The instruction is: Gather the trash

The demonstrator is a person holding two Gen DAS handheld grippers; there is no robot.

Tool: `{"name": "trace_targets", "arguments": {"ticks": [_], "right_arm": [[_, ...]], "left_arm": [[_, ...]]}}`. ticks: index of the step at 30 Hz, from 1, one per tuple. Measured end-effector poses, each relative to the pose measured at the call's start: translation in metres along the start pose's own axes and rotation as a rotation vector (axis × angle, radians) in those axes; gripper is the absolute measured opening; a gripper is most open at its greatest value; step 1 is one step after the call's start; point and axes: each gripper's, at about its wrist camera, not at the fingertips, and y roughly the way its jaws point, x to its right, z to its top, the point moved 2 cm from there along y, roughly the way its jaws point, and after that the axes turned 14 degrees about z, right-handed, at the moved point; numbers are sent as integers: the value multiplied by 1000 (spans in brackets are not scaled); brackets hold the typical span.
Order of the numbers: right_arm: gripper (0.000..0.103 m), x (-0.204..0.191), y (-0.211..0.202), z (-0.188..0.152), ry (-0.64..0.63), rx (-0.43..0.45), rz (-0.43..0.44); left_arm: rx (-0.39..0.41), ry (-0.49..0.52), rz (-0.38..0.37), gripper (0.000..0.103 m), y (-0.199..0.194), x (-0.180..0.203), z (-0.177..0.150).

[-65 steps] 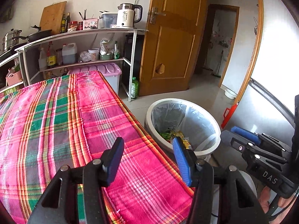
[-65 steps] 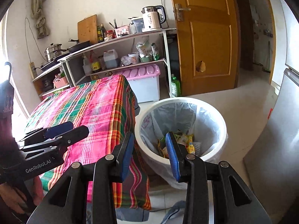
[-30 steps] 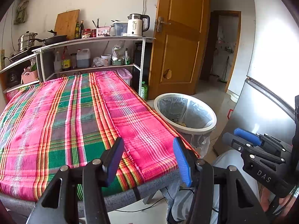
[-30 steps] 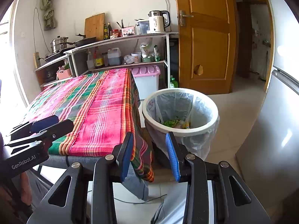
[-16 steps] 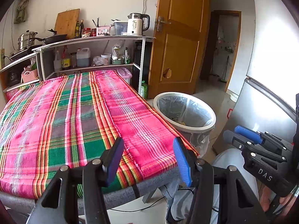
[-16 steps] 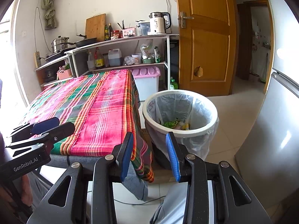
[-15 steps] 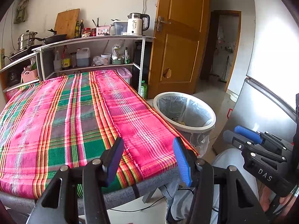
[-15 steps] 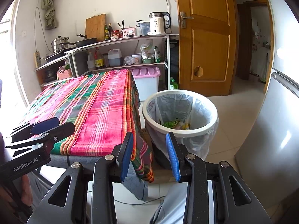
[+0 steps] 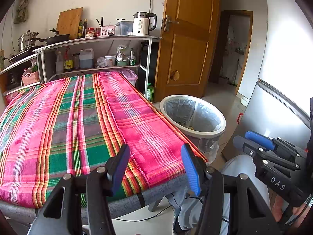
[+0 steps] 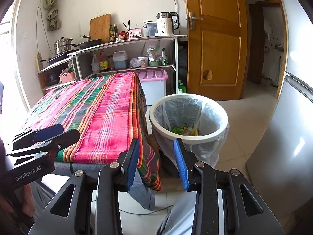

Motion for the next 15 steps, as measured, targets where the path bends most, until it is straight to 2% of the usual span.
{"name": "trace_targets", "arguments": {"ticks": [15], "right_arm": [[37, 2, 1, 1, -1, -3, 3]], "left_arm": [[-1, 1, -3, 57, 1, 1, -1]]}}
